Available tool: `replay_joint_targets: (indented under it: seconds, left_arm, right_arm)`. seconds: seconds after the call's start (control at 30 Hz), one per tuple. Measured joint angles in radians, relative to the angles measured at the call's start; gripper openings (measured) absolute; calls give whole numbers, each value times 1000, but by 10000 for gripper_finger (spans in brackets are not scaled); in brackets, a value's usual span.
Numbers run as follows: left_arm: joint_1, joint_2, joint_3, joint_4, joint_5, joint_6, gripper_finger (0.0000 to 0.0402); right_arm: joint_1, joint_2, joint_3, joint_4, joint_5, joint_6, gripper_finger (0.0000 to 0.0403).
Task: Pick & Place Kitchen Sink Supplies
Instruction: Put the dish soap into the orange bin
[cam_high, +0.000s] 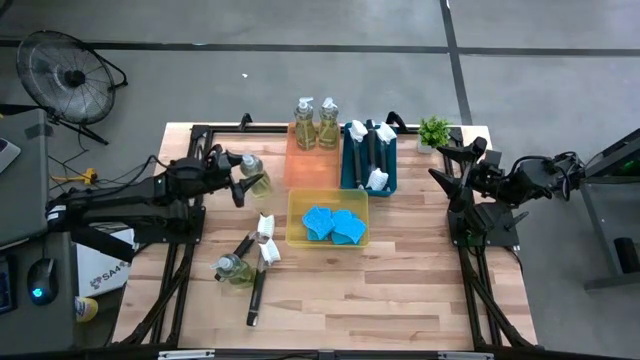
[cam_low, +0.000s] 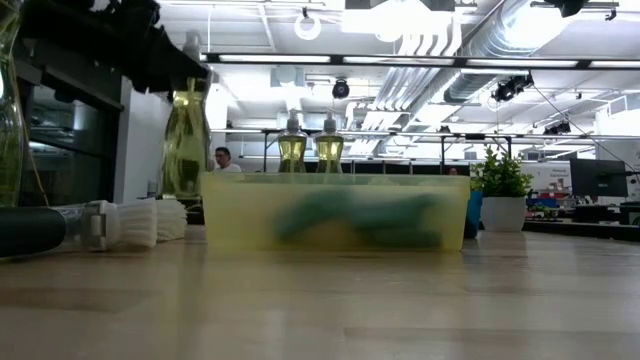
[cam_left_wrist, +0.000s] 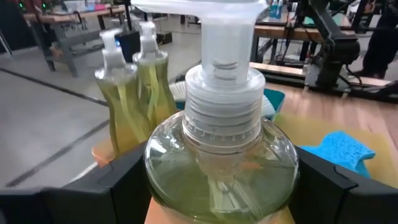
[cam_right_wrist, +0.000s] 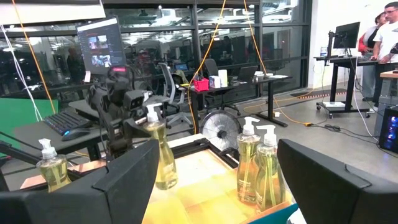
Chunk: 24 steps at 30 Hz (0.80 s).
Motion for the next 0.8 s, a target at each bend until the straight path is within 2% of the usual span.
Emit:
replay_joint_targets:
  seconds: [0.4,0.8]
  left_arm:
    - [0,235,219,23,-1,81,287]
    - [0,509,371,226,-80,112,287]
  right_arm:
    - [0,0,0,0,0,0,321]
    - [0,0,0,0,0,0,321]
